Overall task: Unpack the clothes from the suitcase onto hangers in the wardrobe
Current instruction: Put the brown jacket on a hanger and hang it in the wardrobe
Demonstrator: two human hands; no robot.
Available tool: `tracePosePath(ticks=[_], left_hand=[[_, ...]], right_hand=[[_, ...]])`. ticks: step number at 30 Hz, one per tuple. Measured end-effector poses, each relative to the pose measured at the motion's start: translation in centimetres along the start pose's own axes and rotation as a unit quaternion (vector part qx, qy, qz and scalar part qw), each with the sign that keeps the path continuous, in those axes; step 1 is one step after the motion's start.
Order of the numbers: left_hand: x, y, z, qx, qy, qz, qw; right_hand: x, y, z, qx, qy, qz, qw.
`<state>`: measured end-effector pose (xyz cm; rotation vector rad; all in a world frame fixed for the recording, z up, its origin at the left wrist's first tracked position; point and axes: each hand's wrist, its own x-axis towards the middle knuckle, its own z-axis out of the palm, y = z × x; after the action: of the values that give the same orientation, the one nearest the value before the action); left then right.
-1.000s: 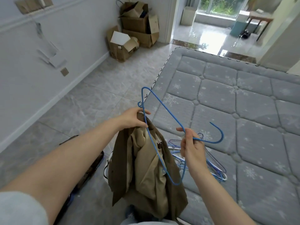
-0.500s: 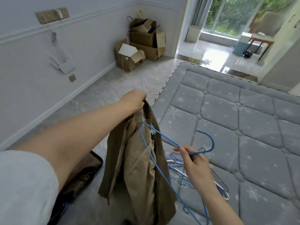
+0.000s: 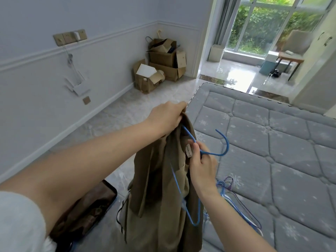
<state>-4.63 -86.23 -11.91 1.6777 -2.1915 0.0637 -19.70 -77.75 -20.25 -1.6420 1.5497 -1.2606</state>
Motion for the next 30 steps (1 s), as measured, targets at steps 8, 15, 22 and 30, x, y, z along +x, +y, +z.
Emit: tracePosePath(ticks=[8, 15, 22, 30], left_hand=[[-3.0, 1.0, -0.8, -0.141, -0.066, 0.016, 0.988], [-1.3, -1.1, -2.5, 0.089, -0.041, 0.270, 0.958], [-0.4, -1.8, -3.9, 0.007, -0.007, 0.178, 0.984], [0.8, -1.2, -6.0, -0.141, 0.053, 0.100, 0.984]], right_hand=[[1.3, -1.1, -0.4, 0.073, -0.001, 0.000, 0.997], [1.3, -1.4, -2.3, 0.255, -0.093, 0.007, 0.963], [4.3, 4.3, -8.1, 0.448, -0.326, 0.267, 0.789], [-1.4, 9.5, -1.8, 0.246, -0.215, 0.282, 0.902]])
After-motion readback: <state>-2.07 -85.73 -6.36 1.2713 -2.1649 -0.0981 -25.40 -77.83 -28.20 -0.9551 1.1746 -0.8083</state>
